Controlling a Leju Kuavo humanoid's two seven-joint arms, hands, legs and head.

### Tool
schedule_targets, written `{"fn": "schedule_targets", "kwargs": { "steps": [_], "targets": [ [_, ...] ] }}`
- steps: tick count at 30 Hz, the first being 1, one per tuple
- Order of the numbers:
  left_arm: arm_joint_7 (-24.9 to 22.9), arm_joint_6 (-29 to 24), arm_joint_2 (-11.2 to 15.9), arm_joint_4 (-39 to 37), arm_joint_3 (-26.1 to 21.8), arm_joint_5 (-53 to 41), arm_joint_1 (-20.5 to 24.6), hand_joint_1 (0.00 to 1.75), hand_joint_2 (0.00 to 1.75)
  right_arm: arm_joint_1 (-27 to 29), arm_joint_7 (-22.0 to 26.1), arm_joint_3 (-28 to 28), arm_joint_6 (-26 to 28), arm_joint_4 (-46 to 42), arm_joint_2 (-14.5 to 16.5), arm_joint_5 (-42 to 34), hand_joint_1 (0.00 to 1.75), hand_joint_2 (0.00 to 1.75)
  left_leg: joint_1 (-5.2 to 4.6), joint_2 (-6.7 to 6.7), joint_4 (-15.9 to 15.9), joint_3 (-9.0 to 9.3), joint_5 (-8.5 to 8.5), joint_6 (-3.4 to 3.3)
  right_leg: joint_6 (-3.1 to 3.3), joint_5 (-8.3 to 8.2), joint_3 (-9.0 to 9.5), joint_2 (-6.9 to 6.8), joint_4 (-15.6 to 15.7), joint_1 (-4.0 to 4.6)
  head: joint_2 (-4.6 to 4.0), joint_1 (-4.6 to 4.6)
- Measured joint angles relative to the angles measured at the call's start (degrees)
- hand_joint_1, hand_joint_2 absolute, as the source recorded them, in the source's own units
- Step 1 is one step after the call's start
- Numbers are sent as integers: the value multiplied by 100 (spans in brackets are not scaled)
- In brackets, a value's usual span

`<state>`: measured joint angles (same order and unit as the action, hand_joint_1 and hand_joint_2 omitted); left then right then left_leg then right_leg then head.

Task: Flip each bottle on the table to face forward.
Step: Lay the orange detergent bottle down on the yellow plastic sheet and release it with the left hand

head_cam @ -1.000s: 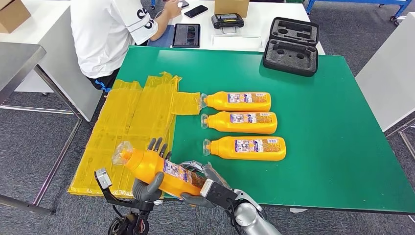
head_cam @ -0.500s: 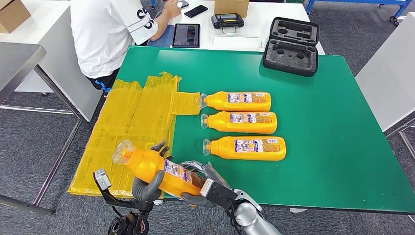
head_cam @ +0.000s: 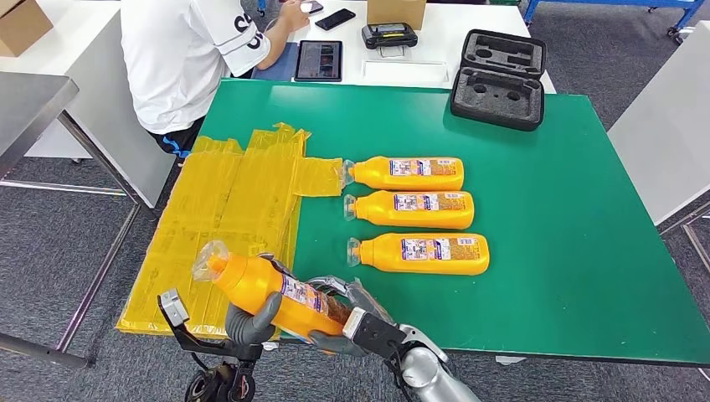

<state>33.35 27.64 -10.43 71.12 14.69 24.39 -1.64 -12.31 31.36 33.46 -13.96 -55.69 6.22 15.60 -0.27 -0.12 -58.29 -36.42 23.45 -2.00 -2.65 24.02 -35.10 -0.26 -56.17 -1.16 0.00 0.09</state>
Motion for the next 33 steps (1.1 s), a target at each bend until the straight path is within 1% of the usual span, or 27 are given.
{"fn": "schedule_targets", "kwargs": {
  "steps": [1, 2, 5, 12, 19, 22, 28, 30, 33],
  "targets": [
    [8, -15, 0, 0, -1, -25, 7, 175, 175, 6, -2, 2, 1, 0, -1, 7, 11, 175, 0, 0, 0, 0, 0, 0, 0, 0, 0, 0, 0, 0, 0, 0],
    [18, -36, 0, 0, -2, -57, 18, 175, 175, 20, -5, 6, 3, 0, -1, 17, 0, 131, 0, 0, 0, 0, 0, 0, 0, 0, 1, 0, 0, 0, 0, 0],
    [67, -163, -4, 6, -5, -184, 73, 175, 175, 101, -26, 20, 42, 0, -2, 28, 0, 0, 0, -2, 0, -1, 0, 0, 0, 0, 2, -1, -1, 0, 0, 1],
    [226, -716, -24, 134, -36, -685, 106, 175, 175, 280, -78, -108, 220, -185, -10, -268, 0, 0, 0, -2, 0, -1, 0, 0, 0, 0, 2, 0, -1, 0, 0, 0],
    [268, -1027, -28, 254, -90, -1022, 121, 175, 175, 433, -184, -331, 265, -566, -21, -335, 0, 0, 0, -2, 0, -1, 0, 0, 0, 0, 2, 0, -1, 0, 0, 1],
    [314, -1211, -28, 309, -134, -1196, 127, 175, 175, 499, -191, -380, 285, -721, -24, -327, 0, 0, 0, -2, 0, -1, 0, 0, 0, 0, 2, 0, -1, 0, 0, 1],
    [377, -1389, -28, 363, -201, -1371, 135, 175, 175, 554, -192, -426, 302, -883, -34, -298, 0, 0, 0, -2, 0, -1, 0, 0, 0, 0, 2, 0, -1, 0, 0, 0],
    [477, -1737, -19, 424, -243, -1782, 140, 175, 175, 604, -186, -440, 319, -996, -50, -275, 0, 0, 0, -2, 0, -1, 0, 0, 0, 0, 3, 0, -1, 0, 0, 1],
    [568, -2501, 50, 607, -370, -2808, 190, 175, 175, 708, -164, -494, 333, -1279, -86, -273, 0, 0, 0, -2, 0, -1, -1, 0, 0, 0, 2, 0, -1, 1, 0, 1]
  ]
}}
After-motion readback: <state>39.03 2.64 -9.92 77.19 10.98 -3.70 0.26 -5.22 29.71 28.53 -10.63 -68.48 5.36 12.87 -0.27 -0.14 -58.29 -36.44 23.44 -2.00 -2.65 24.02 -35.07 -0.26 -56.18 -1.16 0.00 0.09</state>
